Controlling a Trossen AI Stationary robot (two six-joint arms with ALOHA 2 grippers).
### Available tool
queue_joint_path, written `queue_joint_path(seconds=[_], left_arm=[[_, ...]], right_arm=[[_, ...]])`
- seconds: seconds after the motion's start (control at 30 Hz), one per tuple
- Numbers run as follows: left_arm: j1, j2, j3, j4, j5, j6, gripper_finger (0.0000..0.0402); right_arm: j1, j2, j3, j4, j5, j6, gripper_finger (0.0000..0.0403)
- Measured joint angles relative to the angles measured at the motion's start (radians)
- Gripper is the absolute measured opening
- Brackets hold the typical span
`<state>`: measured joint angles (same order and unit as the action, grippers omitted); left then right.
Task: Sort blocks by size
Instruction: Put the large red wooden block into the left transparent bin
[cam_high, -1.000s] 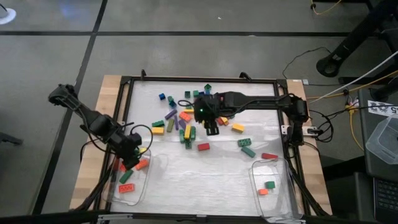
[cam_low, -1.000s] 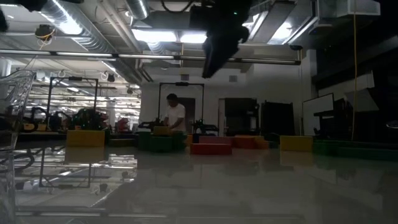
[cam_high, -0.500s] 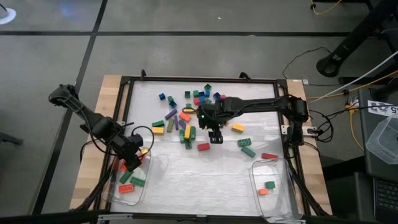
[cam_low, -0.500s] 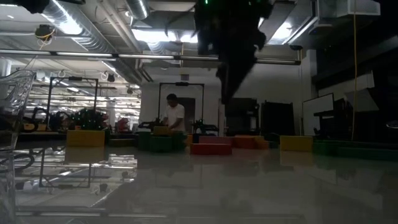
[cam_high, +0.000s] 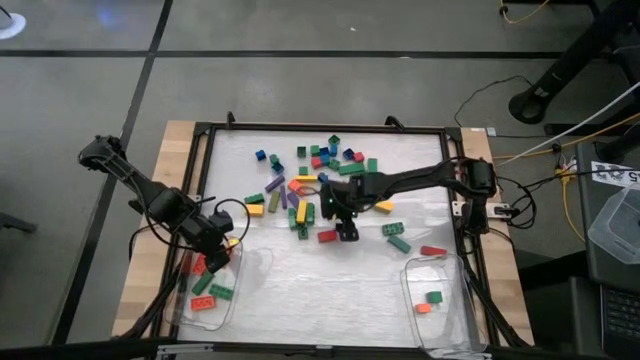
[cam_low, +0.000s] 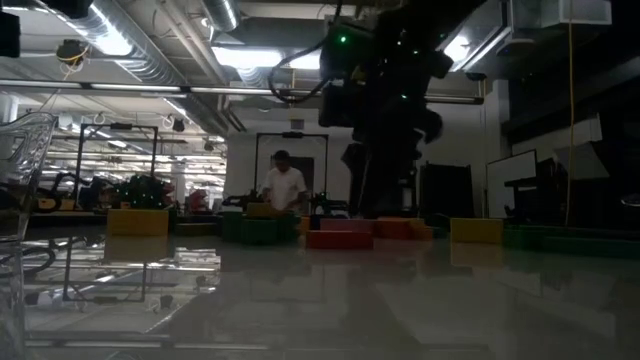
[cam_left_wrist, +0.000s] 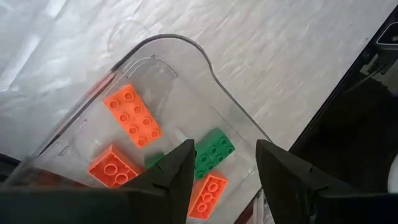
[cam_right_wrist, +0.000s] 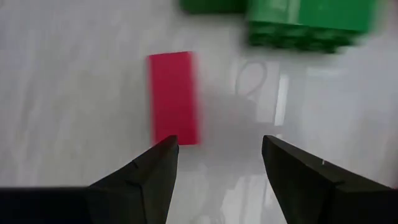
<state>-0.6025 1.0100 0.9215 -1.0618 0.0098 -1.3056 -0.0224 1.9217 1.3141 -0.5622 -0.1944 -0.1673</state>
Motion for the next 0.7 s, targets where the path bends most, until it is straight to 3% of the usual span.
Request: queue_joint_path(seconds=[0.13,0.37,0.53,0.7], left_arm=[[0.0,0.0,0.0,0.0,-0.008,0.003,0.0157],[0.0,0.0,0.0,0.0,-0.039,0.027,0.0157],[0.0,0.0,0.0,0.0,-0.04,0.027,0.0157],[0.0,0.0,0.0,0.003,-0.064,0.027,0.0157]], right_arm=[[0.059,0.0,-0.021,0.073,0.026,-0.023,0.0234],[0.118,0.0,-0.054,0.128,0.19,-0.022,0.0234],[0.113,0.0,-0.088,0.154,0.13,0.035,0.0234],[0.114,0.0,-0.119,0.188,0.141,0.043,0.0232]])
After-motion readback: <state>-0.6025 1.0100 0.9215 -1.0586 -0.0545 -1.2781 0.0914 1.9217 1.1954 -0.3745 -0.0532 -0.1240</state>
